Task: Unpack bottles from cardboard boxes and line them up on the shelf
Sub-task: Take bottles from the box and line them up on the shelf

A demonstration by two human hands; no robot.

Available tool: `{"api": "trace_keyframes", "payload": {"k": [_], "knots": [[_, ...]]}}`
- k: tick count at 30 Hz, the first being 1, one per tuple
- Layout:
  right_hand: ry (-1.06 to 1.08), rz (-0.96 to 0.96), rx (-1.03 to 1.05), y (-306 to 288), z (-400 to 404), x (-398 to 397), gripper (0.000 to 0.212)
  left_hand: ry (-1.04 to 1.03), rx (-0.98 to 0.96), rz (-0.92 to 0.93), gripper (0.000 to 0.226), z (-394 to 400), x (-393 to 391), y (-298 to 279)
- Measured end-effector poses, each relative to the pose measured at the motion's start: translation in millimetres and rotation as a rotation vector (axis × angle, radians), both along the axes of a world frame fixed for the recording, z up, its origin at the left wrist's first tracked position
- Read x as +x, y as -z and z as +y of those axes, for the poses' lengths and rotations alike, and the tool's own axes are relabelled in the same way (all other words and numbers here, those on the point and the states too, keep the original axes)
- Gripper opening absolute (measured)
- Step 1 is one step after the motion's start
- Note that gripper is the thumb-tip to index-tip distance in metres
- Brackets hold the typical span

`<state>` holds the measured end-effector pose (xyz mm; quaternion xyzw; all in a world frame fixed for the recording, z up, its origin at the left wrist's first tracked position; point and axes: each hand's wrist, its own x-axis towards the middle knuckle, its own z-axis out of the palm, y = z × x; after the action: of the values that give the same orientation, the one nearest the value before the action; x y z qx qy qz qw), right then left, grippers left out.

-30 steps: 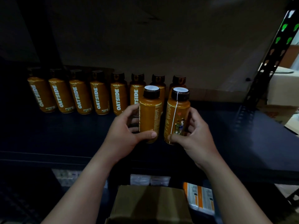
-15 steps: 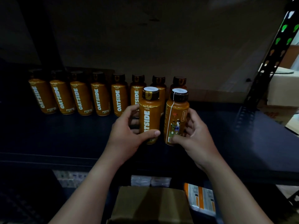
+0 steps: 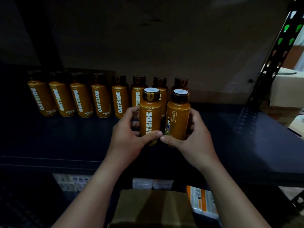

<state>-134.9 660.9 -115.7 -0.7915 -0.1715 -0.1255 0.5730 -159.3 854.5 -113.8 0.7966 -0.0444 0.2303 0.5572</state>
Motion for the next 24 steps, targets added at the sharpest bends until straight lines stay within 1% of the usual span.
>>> {"api": "trace_keyframes", "payload": {"k": [3,5,7,11,16,20,24], "knots": [[-0.108,0.056,0.007,0,-4,2,0.095,0.002,0.007,0.009,0.095,0,0,0],[-0.127,0.063,0.027,0,-6,4,0.095,0.004,0.008,0.006,0.095,0,1,0],[-0.106,0.061,0.040,1,-6,5,0.094,0.005,0.011,0.003,0.095,0,1,1],[-0.006,0.012,-0.002,2,-1,4,0.092,0.006,0.013,0.001,0.095,0,1,0],[0.098,-0.032,-0.054,5,4,2,0.103,-0.004,0.019,0.005,0.094,0,1,1],[0.120,-0.062,-0.065,2,5,-3,0.106,-0.001,0.024,0.006,0.097,2,1,3],[0.086,-0.029,-0.025,1,4,-3,0.111,0.000,0.022,0.002,0.100,2,1,2]]}}
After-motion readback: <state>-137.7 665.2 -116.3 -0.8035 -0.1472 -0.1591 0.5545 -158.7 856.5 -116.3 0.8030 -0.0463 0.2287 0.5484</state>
